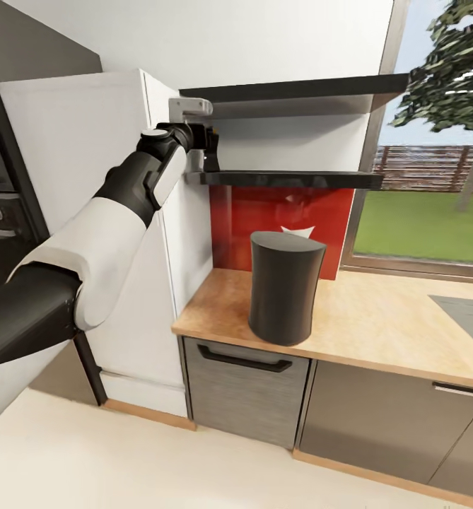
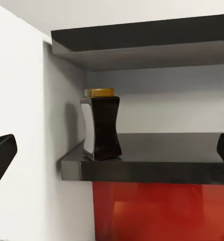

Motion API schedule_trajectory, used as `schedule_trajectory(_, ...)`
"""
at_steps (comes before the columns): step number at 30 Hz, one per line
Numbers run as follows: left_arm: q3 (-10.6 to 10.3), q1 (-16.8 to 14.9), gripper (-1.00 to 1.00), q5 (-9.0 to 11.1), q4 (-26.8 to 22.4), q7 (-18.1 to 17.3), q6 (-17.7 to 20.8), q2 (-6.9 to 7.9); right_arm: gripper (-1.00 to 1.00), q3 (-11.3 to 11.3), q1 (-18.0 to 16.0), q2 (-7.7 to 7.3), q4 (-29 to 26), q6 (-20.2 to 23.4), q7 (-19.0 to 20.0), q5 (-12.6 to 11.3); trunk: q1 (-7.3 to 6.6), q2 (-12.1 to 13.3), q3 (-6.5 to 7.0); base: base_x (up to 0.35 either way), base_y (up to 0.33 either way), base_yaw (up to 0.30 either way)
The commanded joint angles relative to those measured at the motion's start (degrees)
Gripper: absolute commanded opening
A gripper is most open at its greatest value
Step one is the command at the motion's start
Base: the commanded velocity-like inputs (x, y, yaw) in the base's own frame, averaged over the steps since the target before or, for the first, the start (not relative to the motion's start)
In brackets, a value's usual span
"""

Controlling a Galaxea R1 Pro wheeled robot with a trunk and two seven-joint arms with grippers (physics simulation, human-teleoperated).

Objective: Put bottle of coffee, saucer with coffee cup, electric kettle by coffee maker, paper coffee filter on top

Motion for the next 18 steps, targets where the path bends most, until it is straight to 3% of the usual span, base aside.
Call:
schedule_trajectory(1, -0.19, -0.02, 1.0, 0.58, -0.06, 0.47, 0.26, 0.0, 1.0, -0.47, -0.01, 0.03, 0.01, -0.03, -0.19, 0.54, 0.02, -0.05, -0.04, 0.0, 0.0, -0.241)
schedule_trajectory(9, -0.29, -0.03, 1.0, 0.15, -0.06, 0.55, 0.43, 0.13, 1.0, -0.47, -0.01, 0.03, 0.02, -0.01, -0.19, 0.54, 0.02, -0.05, -0.04, 0.0, 0.0, -0.247)
schedule_trajectory(18, -0.6, 0.01, 1.0, -0.21, -0.93, 0.47, 0.43, 0.57, 1.0, -0.45, -0.01, 0.04, 0.01, -0.24, -0.19, 0.54, 0.02, -0.05, -0.04, 0.059, 0.0, -0.03)
